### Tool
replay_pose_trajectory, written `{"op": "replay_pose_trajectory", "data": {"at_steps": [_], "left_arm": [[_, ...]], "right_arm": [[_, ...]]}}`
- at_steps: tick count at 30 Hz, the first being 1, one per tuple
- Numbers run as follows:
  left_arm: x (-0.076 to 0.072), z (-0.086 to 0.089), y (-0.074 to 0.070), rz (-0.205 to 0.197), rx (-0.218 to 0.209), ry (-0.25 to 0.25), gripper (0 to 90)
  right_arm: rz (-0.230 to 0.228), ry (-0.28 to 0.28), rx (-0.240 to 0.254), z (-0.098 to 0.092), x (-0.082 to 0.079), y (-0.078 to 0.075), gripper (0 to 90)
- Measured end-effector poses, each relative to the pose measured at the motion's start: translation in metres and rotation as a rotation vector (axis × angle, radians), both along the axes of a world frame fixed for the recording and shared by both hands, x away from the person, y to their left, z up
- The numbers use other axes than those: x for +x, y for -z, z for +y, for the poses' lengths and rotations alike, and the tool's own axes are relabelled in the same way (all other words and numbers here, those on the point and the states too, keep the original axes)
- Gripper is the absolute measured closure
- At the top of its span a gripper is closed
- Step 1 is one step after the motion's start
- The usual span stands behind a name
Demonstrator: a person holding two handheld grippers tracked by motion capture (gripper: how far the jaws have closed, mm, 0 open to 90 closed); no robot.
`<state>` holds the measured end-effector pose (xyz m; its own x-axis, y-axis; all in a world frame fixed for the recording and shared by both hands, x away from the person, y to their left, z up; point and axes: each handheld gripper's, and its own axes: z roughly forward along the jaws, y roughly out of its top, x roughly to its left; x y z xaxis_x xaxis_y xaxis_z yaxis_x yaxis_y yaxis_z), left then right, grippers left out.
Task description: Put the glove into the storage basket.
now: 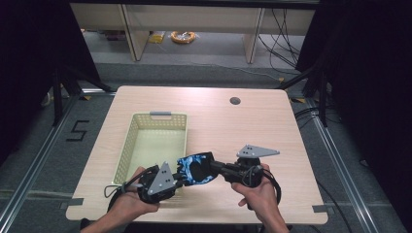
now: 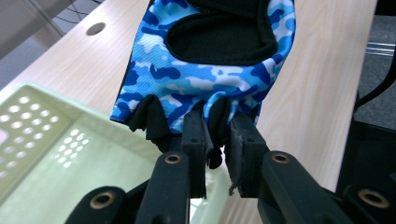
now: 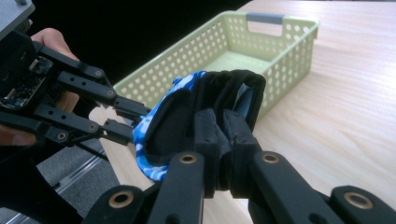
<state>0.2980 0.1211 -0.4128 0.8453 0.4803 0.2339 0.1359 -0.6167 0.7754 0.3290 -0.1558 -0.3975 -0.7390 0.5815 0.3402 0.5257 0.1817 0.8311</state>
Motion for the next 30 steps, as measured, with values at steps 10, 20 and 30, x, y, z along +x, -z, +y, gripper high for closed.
{"op": "replay_pose_trajectory", "data": {"at_steps": [10, 20, 30], "left_arm": [[0.011, 0.032, -0.001, 0.007, 0.026, -0.058, 77.4], [0.023, 0.06, 0.0, 0.04, 0.074, -0.091, 77.4], [0.037, 0.08, 0.007, 0.088, 0.123, -0.124, 77.5]], "right_arm": [[0.002, -0.039, 0.012, 0.037, 0.014, -0.003, 85.9], [0.008, -0.069, -0.012, 0.071, 0.032, 0.005, 85.9], [0.042, -0.072, -0.027, 0.097, 0.048, 0.018, 85.9]]}}
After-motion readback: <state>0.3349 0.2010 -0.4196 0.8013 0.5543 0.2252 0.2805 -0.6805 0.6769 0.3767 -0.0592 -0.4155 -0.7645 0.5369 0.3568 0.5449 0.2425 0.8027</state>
